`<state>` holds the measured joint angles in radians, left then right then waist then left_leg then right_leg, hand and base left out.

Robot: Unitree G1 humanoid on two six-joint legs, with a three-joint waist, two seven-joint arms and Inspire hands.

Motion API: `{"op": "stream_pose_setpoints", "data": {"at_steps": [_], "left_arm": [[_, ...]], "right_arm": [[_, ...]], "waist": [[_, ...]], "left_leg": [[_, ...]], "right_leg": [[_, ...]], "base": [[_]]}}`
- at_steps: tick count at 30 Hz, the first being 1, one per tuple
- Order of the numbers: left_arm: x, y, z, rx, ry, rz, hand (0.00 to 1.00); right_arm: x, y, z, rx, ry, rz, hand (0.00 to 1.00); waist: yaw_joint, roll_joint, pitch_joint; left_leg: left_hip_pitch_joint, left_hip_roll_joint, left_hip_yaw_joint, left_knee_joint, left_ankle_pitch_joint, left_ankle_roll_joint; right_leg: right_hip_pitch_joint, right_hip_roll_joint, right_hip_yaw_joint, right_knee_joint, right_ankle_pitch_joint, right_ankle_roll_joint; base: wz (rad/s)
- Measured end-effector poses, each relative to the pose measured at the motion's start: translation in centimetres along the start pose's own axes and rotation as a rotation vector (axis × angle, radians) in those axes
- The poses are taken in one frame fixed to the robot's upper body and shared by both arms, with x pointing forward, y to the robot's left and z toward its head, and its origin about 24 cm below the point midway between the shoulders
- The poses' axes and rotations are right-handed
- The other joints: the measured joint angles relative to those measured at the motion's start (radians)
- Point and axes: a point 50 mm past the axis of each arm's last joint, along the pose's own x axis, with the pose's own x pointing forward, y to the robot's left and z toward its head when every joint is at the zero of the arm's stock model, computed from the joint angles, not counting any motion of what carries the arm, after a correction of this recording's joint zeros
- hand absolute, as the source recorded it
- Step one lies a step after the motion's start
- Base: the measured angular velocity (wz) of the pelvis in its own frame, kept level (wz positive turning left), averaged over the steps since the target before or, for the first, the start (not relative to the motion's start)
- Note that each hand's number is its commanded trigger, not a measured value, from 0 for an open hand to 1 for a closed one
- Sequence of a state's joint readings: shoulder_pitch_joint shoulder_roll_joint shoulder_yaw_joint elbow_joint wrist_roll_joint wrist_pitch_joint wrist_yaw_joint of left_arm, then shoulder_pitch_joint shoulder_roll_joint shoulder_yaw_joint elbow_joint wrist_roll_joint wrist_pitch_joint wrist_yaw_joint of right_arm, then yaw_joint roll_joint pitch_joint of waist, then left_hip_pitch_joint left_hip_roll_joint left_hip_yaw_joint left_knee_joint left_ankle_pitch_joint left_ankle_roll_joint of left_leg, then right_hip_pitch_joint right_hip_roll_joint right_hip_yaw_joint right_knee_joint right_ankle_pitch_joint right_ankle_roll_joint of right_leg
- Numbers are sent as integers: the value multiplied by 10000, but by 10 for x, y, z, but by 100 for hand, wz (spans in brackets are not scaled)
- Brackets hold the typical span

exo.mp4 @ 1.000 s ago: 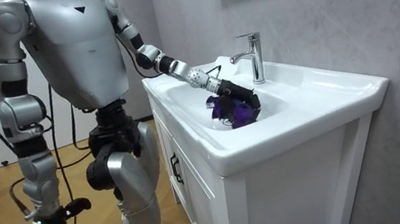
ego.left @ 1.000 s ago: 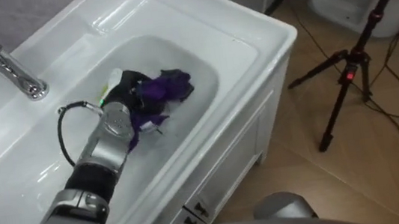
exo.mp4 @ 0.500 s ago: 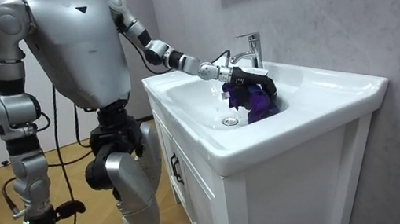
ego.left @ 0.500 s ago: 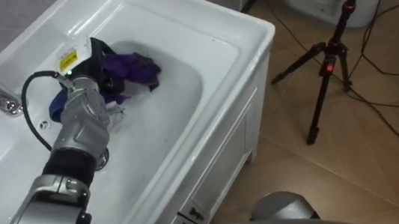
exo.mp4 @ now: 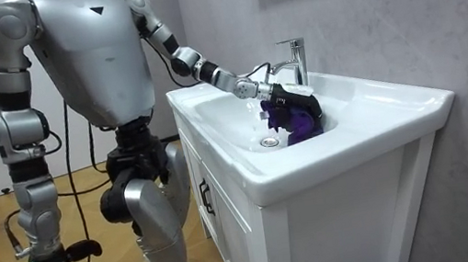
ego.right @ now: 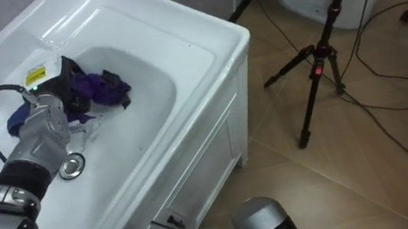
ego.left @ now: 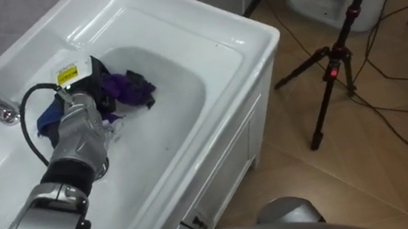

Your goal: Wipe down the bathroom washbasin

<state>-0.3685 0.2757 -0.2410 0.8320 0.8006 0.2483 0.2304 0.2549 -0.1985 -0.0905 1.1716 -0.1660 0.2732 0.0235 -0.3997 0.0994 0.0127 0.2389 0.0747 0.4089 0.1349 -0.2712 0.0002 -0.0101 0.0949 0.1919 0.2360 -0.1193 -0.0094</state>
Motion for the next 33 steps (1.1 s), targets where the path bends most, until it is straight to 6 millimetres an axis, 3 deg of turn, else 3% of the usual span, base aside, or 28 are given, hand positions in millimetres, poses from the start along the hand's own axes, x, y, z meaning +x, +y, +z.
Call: {"op": "stream_pose_setpoints", "data": {"at_steps": [4, 5, 7, 8, 14, 18, 24, 33], "left_arm": [[-6, -15, -13, 187, 412, -480, 100], [-9, -21, -18, 163, 586, -650, 100], [-13, -28, -25, 96, 738, -832, 100], [-15, -30, -29, -21, 898, -877, 100], [-23, -47, -32, -366, 1102, -983, 100], [-31, -62, -38, -1680, 1717, -1496, 100], [-39, -72, -46, -3424, 2355, -1666, 100], [-43, -76, -46, -4319, 2151, -1588, 100]], "right_arm": [[0, -2, 8, 103, -217, -30, 0], [0, -2, 10, 118, -255, -29, 0], [-1, -1, 11, 133, -353, -14, 0], [0, -1, 10, 159, -311, -5, 0], [0, 1, 12, 358, -414, -26, 0], [0, 1, 13, 358, -495, -73, 0], [0, 4, 10, 391, -449, 22, 0], [0, 13, 11, 269, -480, 374, 0]], "waist": [[37, -67, 10], [146, -163, 49], [246, -187, -24], [299, -304, 16], [740, -429, -78], [818, -260, -168], [1036, -292, -174], [1536, -637, -160]], "left_leg": [[0, 13, -14, 0, 32, -56], [0, 23, -18, 2, 39, -68], [-19, 32, -85, 8, 55, -93], [-28, 31, -165, 7, 60, -103], [23, 13, -590, 19, 64, -99], [144, 13, -620, 2, 64, -99], [179, 25, -654, 3, 71, -112], [335, -4, -852, -67, 68, -114]], "right_leg": [[4, 25, -4, -3, 19, -34], [4, 7, -35, 2, 29, -50], [13, -18, -85, 2, 33, -63], [38, -44, -178, -5, 32, -65], [341, -88, -435, -264, 68, -52], [604, -102, -566, -511, 137, -60], [638, -136, -583, -467, 106, -97], [729, -192, -881, -323, -88, -97]], "base": [[1], [4], [14], [23], [20], [6], [0], [5]]}}
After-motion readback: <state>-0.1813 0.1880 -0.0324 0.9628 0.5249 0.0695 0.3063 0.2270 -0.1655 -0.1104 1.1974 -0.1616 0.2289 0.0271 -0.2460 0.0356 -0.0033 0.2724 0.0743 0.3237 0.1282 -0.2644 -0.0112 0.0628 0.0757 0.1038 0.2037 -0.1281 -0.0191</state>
